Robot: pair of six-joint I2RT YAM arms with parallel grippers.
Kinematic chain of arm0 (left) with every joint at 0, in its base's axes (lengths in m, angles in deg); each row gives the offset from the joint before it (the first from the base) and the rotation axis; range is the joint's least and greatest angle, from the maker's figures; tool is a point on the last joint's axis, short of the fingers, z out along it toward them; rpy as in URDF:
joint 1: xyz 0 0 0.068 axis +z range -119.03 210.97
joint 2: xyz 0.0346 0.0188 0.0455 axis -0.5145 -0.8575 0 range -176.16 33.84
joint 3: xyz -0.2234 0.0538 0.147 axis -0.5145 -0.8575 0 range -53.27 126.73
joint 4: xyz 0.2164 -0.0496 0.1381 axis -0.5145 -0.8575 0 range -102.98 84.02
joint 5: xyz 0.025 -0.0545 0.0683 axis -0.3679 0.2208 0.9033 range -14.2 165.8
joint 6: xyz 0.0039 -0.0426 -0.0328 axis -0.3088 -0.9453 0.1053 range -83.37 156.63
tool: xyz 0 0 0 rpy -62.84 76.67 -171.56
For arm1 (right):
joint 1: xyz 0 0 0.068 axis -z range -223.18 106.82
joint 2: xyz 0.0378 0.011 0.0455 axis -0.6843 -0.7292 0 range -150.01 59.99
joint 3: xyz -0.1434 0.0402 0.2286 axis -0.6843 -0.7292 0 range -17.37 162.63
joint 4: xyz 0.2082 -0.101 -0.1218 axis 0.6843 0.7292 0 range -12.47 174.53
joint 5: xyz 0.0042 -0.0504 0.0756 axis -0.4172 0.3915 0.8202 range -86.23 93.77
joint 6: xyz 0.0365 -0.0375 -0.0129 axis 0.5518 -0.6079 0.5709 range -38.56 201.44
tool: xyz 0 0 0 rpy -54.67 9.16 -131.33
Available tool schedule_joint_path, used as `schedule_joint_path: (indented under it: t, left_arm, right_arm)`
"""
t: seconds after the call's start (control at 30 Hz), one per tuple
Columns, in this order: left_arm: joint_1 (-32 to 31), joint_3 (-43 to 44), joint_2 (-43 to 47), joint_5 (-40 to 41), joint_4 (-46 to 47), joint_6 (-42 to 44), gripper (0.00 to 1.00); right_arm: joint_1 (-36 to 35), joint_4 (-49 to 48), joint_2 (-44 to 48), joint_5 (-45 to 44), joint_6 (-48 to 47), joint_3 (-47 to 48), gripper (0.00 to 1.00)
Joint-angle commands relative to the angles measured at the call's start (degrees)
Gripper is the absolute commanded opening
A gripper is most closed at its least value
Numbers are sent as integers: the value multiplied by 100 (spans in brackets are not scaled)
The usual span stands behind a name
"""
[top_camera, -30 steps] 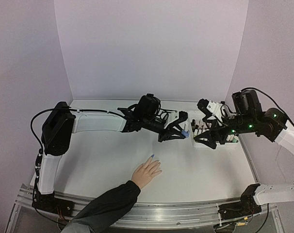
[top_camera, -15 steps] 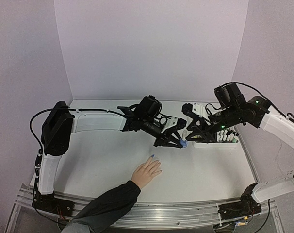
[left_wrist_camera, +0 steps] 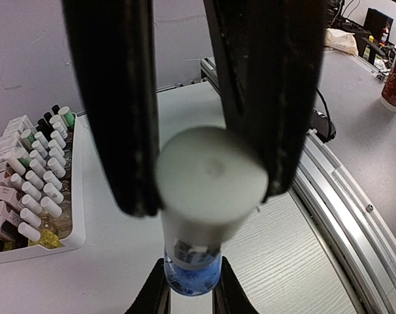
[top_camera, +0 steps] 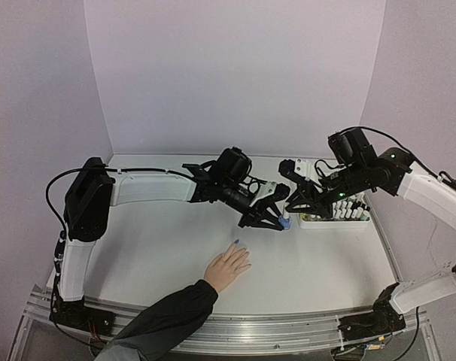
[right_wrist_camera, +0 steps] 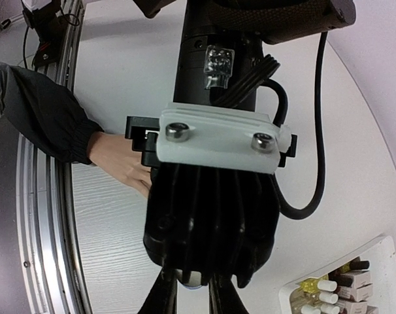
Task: Paint the nails
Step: Screw the nail polish bottle cap onto the nail polish bottle.
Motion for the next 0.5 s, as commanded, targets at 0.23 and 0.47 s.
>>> schedule_joint_path:
  t: [0.23,0.47]
  left_arm:
    - [-8,336,229,-88,151,-104,0]
    - [-25,346,217,-82,136,-104,0]
  right_arm:
    - [-2,-218,-67,-140,204,74,22]
    - [-2,-353,-178,-36,299,99,28]
